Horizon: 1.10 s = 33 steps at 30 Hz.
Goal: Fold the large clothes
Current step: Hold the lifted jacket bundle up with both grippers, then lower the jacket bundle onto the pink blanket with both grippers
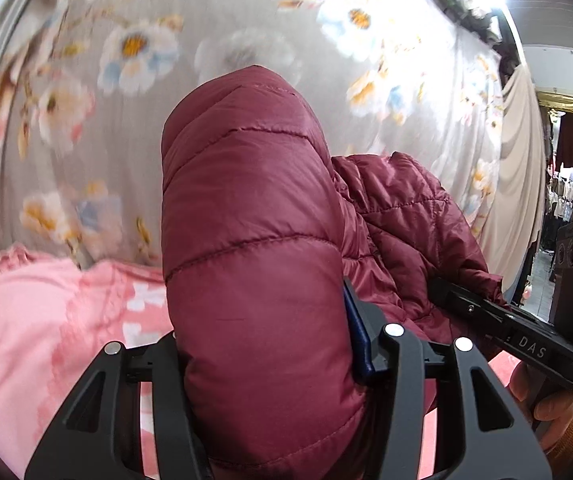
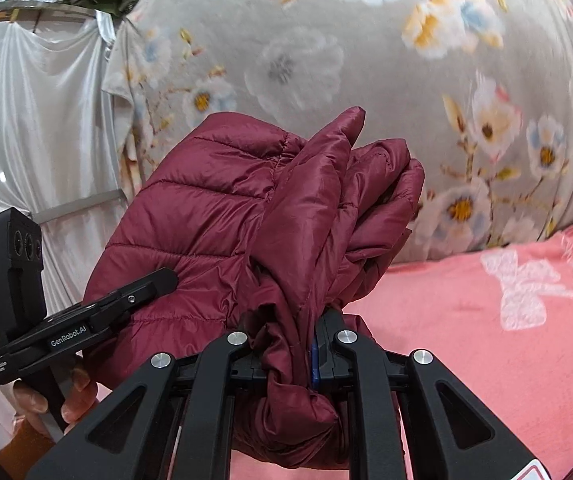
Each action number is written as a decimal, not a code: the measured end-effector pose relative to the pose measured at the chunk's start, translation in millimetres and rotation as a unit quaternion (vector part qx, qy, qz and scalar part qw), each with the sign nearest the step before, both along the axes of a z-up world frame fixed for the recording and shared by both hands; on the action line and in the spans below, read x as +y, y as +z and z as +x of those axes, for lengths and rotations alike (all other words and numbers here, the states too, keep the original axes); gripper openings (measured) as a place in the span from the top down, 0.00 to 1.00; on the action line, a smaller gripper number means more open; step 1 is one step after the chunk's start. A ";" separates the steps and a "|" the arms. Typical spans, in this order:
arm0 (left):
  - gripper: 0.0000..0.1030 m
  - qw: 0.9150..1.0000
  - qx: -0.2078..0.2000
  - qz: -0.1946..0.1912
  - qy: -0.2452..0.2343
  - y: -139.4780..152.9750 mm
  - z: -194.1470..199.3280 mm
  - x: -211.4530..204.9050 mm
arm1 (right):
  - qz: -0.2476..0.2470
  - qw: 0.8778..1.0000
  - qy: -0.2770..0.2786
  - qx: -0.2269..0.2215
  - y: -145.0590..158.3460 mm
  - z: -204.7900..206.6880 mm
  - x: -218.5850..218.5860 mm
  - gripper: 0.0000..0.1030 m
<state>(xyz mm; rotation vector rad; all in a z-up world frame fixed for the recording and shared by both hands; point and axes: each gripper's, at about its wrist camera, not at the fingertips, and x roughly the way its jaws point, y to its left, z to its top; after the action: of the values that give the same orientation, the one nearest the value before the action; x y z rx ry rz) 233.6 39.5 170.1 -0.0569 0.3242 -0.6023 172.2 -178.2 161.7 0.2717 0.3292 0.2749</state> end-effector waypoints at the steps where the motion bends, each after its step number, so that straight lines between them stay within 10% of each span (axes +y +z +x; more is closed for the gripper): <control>1: 0.53 1.000 0.012 -0.001 0.002 -10.0 9.0 -1.1 | 0.005 1.000 0.003 0.010 -13.7 10.2 -0.1 0.87; 27: 0.49 0.981 0.191 0.032 0.018 -191.0 95.0 2.9 | 0.017 0.981 -0.006 0.192 -184.4 87.5 2.7 0.86; 33: 0.34 0.975 0.218 0.039 0.034 -204.9 97.7 7.3 | 0.015 0.973 -0.010 0.229 -194.5 92.1 -3.3 0.66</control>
<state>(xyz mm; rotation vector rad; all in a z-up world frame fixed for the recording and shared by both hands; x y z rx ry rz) 331.3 46.8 -34.8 -0.1259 0.7690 -0.5045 264.3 -181.5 -32.7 0.3688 0.7788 0.1958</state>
